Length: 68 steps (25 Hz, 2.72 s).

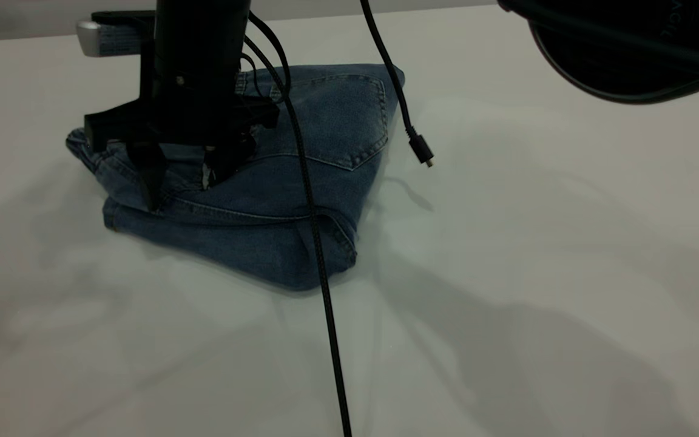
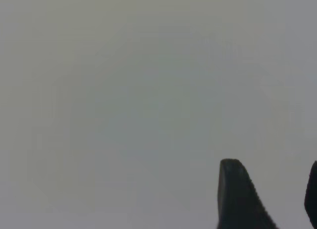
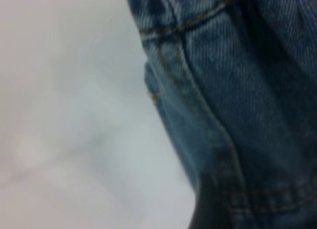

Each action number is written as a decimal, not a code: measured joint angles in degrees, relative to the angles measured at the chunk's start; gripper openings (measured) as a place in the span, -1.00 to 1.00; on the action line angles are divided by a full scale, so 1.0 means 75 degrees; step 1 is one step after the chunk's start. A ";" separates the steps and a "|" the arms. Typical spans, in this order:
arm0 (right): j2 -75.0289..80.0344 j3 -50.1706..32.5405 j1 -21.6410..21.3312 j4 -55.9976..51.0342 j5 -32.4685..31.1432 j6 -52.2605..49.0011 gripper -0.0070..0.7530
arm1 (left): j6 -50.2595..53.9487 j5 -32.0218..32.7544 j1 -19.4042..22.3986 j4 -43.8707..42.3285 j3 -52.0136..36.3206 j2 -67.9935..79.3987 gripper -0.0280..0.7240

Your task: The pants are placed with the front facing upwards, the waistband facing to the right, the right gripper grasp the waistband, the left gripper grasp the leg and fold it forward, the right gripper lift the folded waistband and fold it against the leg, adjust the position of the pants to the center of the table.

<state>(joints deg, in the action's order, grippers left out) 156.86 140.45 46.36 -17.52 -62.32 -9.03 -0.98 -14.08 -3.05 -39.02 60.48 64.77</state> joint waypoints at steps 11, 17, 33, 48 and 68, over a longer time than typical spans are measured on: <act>-0.0362 0.0124 -0.0014 -0.0505 -0.1040 0.0909 0.09 | 0.0000 0.0001 0.0000 0.0000 0.0000 -0.0131 -0.09; -0.0362 0.0549 -0.0014 -0.1515 -0.0027 0.0602 0.09 | 0.0000 0.0008 0.0000 0.0000 0.0000 -0.0131 -0.09; 0.0507 0.0524 -0.0007 -0.2625 0.3291 0.0274 0.09 | 0.0000 0.0001 0.0000 0.0000 0.0000 -0.0131 -0.09; 0.0762 0.0531 -0.0007 -0.2595 0.1122 0.0926 0.09 | 0.0000 -0.0004 -0.0006 0.0000 0.0000 -0.0131 -0.09; 0.0715 0.1805 -0.0023 -0.2286 -0.1087 0.1383 -0.03 | 0.0000 -0.0004 -0.0006 0.0000 0.0000 -0.0131 -0.09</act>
<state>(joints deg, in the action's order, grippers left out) 162.23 153.99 46.19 -34.66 -70.48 1.35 -0.98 -14.11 -3.10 -39.02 60.48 63.79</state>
